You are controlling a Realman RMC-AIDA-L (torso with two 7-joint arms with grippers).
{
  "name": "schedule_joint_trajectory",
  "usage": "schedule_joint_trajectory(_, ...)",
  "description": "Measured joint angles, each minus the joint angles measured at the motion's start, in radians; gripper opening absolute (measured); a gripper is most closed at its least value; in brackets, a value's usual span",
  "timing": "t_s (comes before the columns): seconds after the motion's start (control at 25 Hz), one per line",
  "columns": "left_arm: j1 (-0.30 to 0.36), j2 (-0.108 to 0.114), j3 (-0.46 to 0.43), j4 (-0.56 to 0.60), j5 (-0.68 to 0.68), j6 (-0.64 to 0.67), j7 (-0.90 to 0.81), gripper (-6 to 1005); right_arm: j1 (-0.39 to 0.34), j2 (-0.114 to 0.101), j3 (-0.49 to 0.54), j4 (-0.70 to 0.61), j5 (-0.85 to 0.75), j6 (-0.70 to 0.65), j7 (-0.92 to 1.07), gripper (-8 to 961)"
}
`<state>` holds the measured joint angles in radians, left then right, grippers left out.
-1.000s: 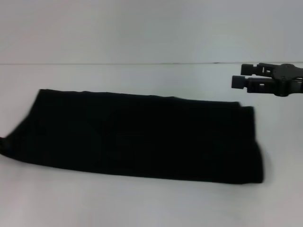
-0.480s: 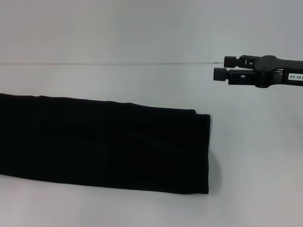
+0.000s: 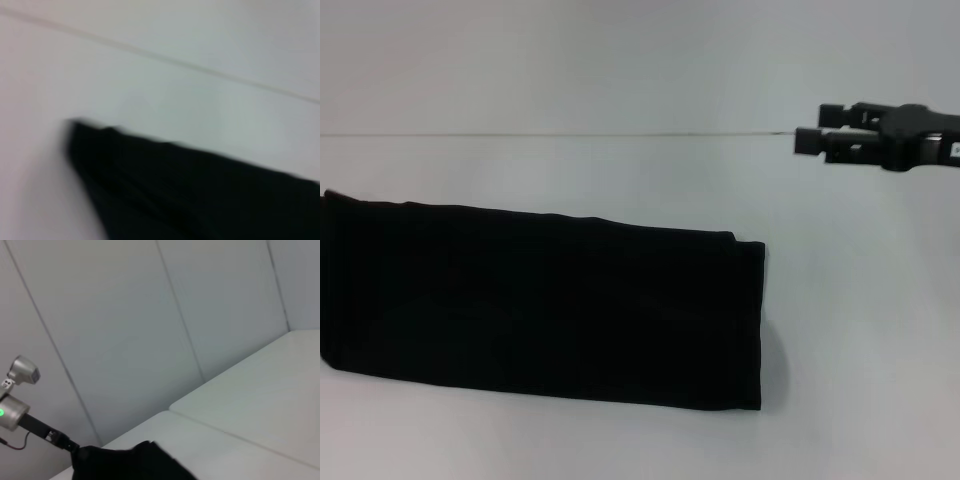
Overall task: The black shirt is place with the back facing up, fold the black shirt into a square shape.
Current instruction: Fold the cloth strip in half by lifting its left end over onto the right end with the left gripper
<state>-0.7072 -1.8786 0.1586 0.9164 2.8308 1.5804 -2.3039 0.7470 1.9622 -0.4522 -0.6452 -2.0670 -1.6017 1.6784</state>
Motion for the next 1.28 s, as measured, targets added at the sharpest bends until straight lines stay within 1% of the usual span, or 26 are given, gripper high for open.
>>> schedule_joint_trajectory(0.08,-0.052,-0.002,0.007,-0.003,-0.048,0.101,-0.005,47,-0.006,-0.006,0.024,-0.001,0.000,0.005,0.000,896)
schedule_joint_trajectory(0.12,-0.081,-0.012,0.015,-0.007,-0.089,0.161,-0.009,48,-0.011,-0.010,0.038,-0.002,0.000,0.006,-0.001,896)
schedule_joint_trajectory(0.2,-0.136,-0.044,0.033,-0.016,-0.184,0.257,-0.014,48,-0.025,-0.021,0.063,-0.003,0.007,0.002,-0.004,896)
schedule_joint_trajectory(0.24,-0.166,-0.081,0.054,-0.027,-0.251,0.302,-0.018,47,-0.034,-0.027,0.068,-0.003,0.019,-0.005,-0.006,896)
schedule_joint_trajectory(0.28,-0.181,-0.102,0.071,-0.034,-0.282,0.314,-0.021,47,-0.047,-0.034,0.072,-0.003,0.034,-0.013,-0.008,896)
schedule_joint_trajectory(0.32,-0.205,-0.147,0.112,-0.051,-0.333,0.327,-0.026,46,-0.059,-0.040,0.072,-0.004,0.052,-0.021,-0.010,896)
schedule_joint_trajectory(0.36,-0.216,-0.179,0.146,-0.066,-0.359,0.314,-0.027,46,-0.072,-0.046,0.072,-0.004,0.066,-0.027,-0.012,896)
schedule_joint_trajectory(0.4,-0.221,-0.215,0.186,-0.084,-0.380,0.290,-0.025,46,-0.082,-0.051,0.072,-0.004,0.076,-0.032,-0.013,896)
schedule_joint_trajectory(0.44,-0.221,-0.241,0.214,-0.100,-0.389,0.256,-0.021,46,-0.093,-0.056,0.072,-0.004,0.083,-0.038,-0.014,896)
schedule_joint_trajectory(0.48,-0.213,-0.277,0.262,-0.160,-0.419,0.179,0.006,47,-0.102,-0.061,0.072,-0.004,0.088,-0.045,-0.014,896)
schedule_joint_trajectory(0.52,-0.208,-0.287,0.280,-0.192,-0.437,0.145,0.023,47,-0.110,-0.065,0.072,-0.004,0.090,-0.050,-0.014,896)
schedule_joint_trajectory(0.56,-0.200,-0.288,0.296,-0.269,-0.479,0.097,0.073,47,-0.115,-0.066,0.073,-0.004,0.091,-0.054,-0.014,896)
schedule_joint_trajectory(0.64,-0.180,-0.279,0.308,-0.485,-0.576,0.026,0.219,47,-0.127,-0.068,0.074,-0.004,0.091,-0.063,-0.014,896)
schedule_joint_trajectory(0.68,-0.173,-0.279,0.306,-0.520,-0.593,0.021,0.252,47,-0.135,-0.068,0.075,-0.004,0.091,-0.069,-0.014,896)
schedule_joint_trajectory(0.72,-0.155,-0.282,0.305,-0.602,-0.625,0.011,0.325,48,-0.135,-0.068,0.075,-0.004,0.091,-0.069,-0.014,896)
schedule_joint_trajectory(0.8,-0.111,-0.294,0.304,-0.673,-0.677,0.009,0.449,48,-0.138,-0.063,0.071,-0.003,0.092,-0.070,-0.014,896)
schedule_joint_trajectory(0.92,-0.080,-0.293,0.304,-0.732,-0.729,0.004,0.560,100,-0.144,-0.058,0.067,0.006,0.086,-0.068,-0.010,896)
schedule_joint_trajectory(0.96,-0.080,-0.293,0.304,-0.732,-0.729,0.004,0.560,118,-0.144,-0.056,0.065,0.010,0.079,-0.065,-0.007,895)
schedule_joint_trajectory(1.0,-0.067,-0.292,0.303,-0.746,-0.750,-0.003,0.603,135,-0.144,-0.053,0.062,0.011,0.070,-0.061,0.000,895)
schedule_joint_trajectory(1.16,-0.060,-0.293,0.305,-0.749,-0.762,-0.004,0.620,220,-0.144,-0.049,0.039,0.012,0.038,-0.041,0.064,895)
schedule_joint_trajectory(1.28,-0.050,-0.290,0.309,-0.721,-0.761,-0.003,0.625,284,-0.138,-0.050,0.021,0.012,-0.019,-0.016,0.154,895)
